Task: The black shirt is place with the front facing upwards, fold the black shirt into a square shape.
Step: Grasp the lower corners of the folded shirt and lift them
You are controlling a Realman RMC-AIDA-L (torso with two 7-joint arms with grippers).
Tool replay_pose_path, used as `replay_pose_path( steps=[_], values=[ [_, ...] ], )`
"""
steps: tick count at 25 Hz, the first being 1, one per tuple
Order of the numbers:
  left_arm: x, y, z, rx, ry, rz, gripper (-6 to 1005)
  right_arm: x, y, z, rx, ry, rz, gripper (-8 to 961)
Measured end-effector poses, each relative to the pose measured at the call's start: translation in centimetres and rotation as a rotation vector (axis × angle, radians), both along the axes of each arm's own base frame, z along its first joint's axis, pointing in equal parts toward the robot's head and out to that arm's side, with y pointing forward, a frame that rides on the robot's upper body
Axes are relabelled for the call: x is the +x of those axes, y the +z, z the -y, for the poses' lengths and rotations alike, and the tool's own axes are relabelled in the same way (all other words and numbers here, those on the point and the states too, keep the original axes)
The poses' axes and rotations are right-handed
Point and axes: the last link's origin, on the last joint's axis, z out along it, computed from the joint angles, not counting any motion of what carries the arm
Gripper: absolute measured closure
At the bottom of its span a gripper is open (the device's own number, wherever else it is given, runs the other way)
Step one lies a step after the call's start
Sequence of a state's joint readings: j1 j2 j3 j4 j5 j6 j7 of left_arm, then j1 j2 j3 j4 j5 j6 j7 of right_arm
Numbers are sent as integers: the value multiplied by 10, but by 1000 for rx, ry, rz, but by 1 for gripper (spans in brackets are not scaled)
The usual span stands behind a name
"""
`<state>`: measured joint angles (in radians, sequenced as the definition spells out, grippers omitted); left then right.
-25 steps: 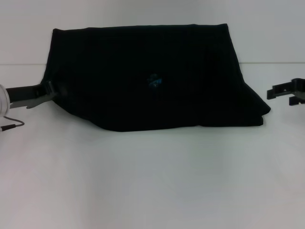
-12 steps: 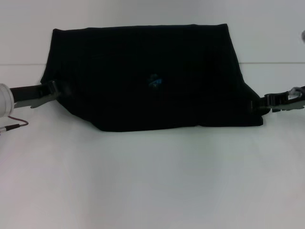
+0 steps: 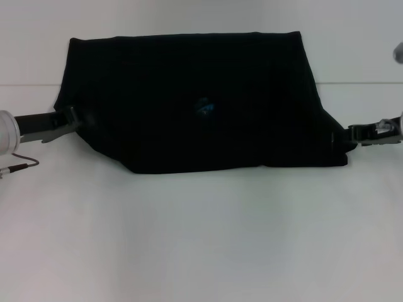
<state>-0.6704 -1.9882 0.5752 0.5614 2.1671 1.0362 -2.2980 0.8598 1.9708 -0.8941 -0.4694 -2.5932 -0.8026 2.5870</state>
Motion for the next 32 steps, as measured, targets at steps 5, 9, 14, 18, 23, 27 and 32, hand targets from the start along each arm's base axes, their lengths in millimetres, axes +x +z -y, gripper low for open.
replay_pose_path(
  steps=[5,9,14,18,23,27,32],
  values=[
    [0,0,0,3,3,2,996,-3,-14,-1,-3,27,40,102],
    [0,0,0,5,4,5,996,-5,-17,-1,-4,33,40,102],
    [0,0,0,5,4,6,996,-13,-21,-3,-16,52,34,103],
    [0,0,0,5,4,6,996,-20,-27,-3,-37,68,30,103],
    [0,-1,0,3,3,7,996,-27,-33,-1,-74,76,11,103],
    [0,-1,0,3,3,9,996,-32,-35,2,-107,70,-17,103],
    [0,-1,0,3,2,11,996,-29,-31,5,-118,55,-31,102]
  ],
)
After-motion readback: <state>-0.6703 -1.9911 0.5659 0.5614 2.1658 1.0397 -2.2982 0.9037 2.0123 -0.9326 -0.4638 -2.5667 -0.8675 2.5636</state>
